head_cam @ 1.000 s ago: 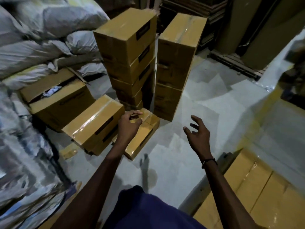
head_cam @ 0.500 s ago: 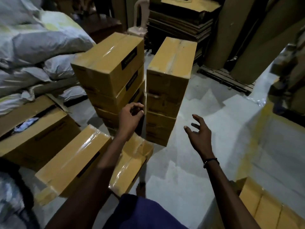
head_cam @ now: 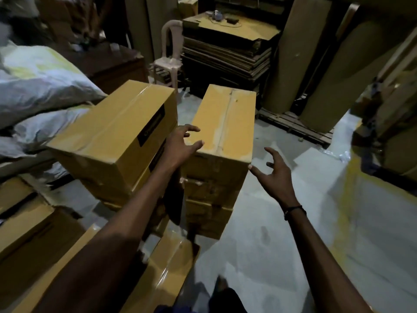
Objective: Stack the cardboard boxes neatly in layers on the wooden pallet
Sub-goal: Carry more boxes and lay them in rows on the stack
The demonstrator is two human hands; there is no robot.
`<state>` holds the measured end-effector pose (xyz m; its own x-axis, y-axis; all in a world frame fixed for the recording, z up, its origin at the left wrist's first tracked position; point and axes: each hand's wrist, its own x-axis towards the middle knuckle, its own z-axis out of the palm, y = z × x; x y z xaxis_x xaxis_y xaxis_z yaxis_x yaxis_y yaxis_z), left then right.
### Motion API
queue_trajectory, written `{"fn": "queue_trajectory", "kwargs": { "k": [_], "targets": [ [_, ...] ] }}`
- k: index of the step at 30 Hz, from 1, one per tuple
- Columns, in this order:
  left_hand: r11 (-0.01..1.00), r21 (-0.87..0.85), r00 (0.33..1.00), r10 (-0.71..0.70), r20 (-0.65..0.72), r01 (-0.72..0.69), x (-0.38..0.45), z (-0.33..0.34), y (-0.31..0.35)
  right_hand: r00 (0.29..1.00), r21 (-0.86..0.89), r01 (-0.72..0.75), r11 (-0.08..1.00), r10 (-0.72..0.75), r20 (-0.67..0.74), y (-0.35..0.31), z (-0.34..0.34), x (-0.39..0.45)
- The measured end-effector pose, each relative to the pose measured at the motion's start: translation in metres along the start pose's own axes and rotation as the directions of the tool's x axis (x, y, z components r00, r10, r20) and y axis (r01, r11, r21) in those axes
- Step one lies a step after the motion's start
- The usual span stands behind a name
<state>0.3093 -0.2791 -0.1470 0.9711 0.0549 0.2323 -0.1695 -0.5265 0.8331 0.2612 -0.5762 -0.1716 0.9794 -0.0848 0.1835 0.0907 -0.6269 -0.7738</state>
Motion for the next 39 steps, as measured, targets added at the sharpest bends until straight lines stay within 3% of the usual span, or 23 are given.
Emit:
{"fn": "queue_trajectory", "kwargs": {
  "k": [6, 11, 22, 28, 39],
  "targets": [
    [0.948, 0.306, 0.973, 0.014, 0.232, -0.087, 0.116, 0.027, -0.018, 0.979, -0.136, 0.037, 0.99, -0.008, 0.206, 0.013, 0.003, 0.132],
    [0.903, 0.423, 0.912, -0.107, 0.395, -0.077, 0.186, 0.053, -0.039, 0.913, -0.243, 0.059, 0.968, 0.046, 0.405, 0.018, 0.026, 0.217],
    [0.765, 0.644, 0.755, -0.437, 0.49, 0.024, 0.272, 0.091, -0.08, 0.794, -0.45, 0.093, 0.888, 0.207, 0.572, 0.039, 0.071, 0.316],
    [0.749, 0.662, 0.775, -0.409, 0.482, -0.017, 0.275, 0.099, -0.08, 0.767, -0.485, 0.062, 0.872, 0.27, 0.582, 0.033, 0.075, 0.325],
    [0.786, 0.614, 0.866, -0.258, 0.429, -0.07, 0.227, 0.077, -0.051, 0.84, -0.475, 0.03, 0.88, 0.235, 0.489, -0.001, 0.062, 0.274]
  ]
}}
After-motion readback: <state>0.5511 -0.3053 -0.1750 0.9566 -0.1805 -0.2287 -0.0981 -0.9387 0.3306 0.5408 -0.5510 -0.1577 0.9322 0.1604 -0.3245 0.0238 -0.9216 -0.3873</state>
